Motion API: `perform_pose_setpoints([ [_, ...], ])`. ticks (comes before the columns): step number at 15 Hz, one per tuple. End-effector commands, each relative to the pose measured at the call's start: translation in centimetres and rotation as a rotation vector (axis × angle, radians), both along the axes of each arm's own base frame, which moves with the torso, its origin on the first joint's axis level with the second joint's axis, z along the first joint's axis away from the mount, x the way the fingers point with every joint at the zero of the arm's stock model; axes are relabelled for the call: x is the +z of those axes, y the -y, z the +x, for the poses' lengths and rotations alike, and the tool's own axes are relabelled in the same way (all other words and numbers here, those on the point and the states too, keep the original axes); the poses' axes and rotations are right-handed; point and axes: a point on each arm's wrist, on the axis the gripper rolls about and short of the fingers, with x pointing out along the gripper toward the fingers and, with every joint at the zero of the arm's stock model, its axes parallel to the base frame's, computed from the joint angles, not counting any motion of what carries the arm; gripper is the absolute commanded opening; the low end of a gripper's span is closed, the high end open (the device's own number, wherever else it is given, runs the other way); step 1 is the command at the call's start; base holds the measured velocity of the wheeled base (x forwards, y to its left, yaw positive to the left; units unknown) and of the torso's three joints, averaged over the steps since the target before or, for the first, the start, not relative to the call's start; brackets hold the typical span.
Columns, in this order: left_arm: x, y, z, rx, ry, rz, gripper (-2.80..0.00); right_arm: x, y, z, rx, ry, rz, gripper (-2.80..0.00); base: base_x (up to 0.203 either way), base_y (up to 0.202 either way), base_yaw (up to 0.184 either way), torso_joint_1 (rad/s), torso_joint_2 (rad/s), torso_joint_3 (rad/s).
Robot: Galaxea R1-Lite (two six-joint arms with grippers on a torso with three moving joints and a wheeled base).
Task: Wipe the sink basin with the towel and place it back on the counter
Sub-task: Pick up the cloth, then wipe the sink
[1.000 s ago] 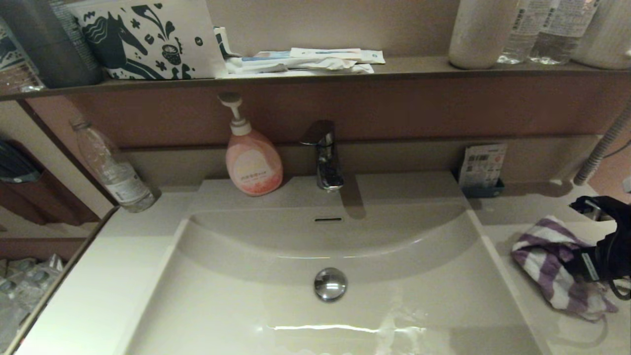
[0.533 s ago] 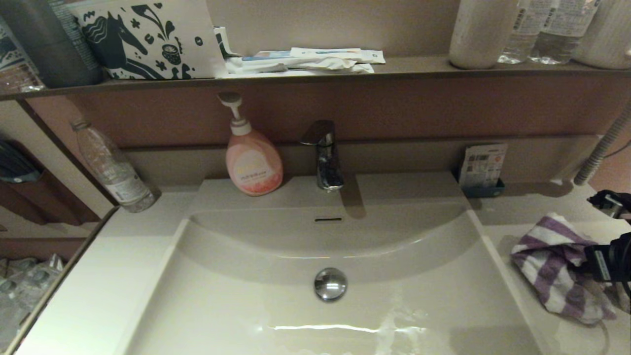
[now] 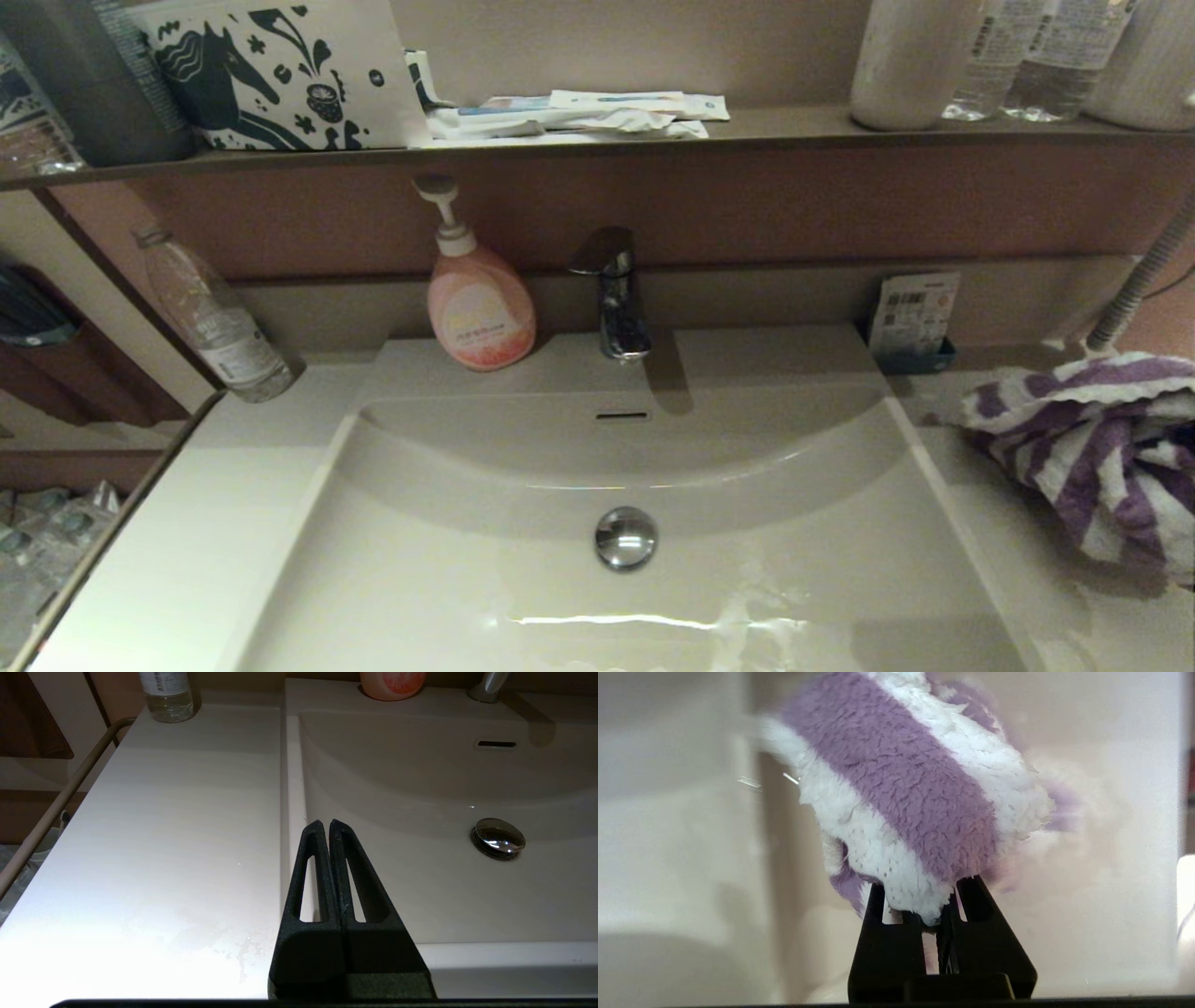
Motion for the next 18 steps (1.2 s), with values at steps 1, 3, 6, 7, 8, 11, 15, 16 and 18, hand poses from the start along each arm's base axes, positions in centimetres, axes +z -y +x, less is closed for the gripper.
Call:
perform_pose_setpoints([
  [1, 0.0, 0.0, 0.0, 0.000, -0.001, -0.001, -2.80, 3.1, -0.9, -2.5, 0.007, 0.102, -0.004, -2.80, 0.000, 0.000, 0.000, 0.000, 0.00, 0.000],
  [3, 0.0, 0.0, 0.0, 0.000, -0.001, -0.001, -2.80, 5.8, -2.0, -4.1, 0.012, 0.149, 0.057, -2.80, 0.000, 0.000, 0.000, 0.000, 0.00, 0.000],
  [6, 0.0, 0.0, 0.0, 0.000, -0.001, -0.001, -2.80, 9.2, -4.3, -6.6, 0.089, 0.184, 0.197, -2.80, 0.000, 0.000, 0.000, 0.000, 0.00, 0.000],
  [7, 0.0, 0.0, 0.0, 0.000, -0.001, -0.001, -2.80, 10.1, -4.9, -7.4, 0.117, 0.196, 0.244, -2.80, 0.000, 0.000, 0.000, 0.000, 0.00, 0.000],
  [8, 0.0, 0.0, 0.0, 0.000, -0.001, -0.001, -2.80, 10.9, -5.4, -7.8, 0.137, 0.210, 0.292, -2.80, 0.000, 0.000, 0.000, 0.000, 0.00, 0.000],
  [11, 0.0, 0.0, 0.0, 0.000, -0.001, -0.001, -2.80, 12.2, -6.4, -8.1, 0.203, 0.222, 0.393, -2.80, 0.000, 0.000, 0.000, 0.000, 0.00, 0.000],
  [15, 0.0, 0.0, 0.0, 0.000, -0.001, -0.001, -2.80, 12.4, -8.9, -6.8, 0.274, 0.126, 0.541, -2.80, 0.000, 0.000, 0.000, 0.000, 0.00, 0.000],
  [16, 0.0, 0.0, 0.0, 0.000, -0.001, -0.001, -2.80, 12.0, -9.9, -6.2, 0.277, 0.084, 0.565, -2.80, 0.000, 0.000, 0.000, 0.000, 0.00, 0.000],
  [18, 0.0, 0.0, 0.0, 0.000, -0.001, -0.001, -2.80, 9.9, -12.0, -4.2, 0.238, -0.030, 0.543, -2.80, 0.000, 0.000, 0.000, 0.000, 0.00, 0.000],
])
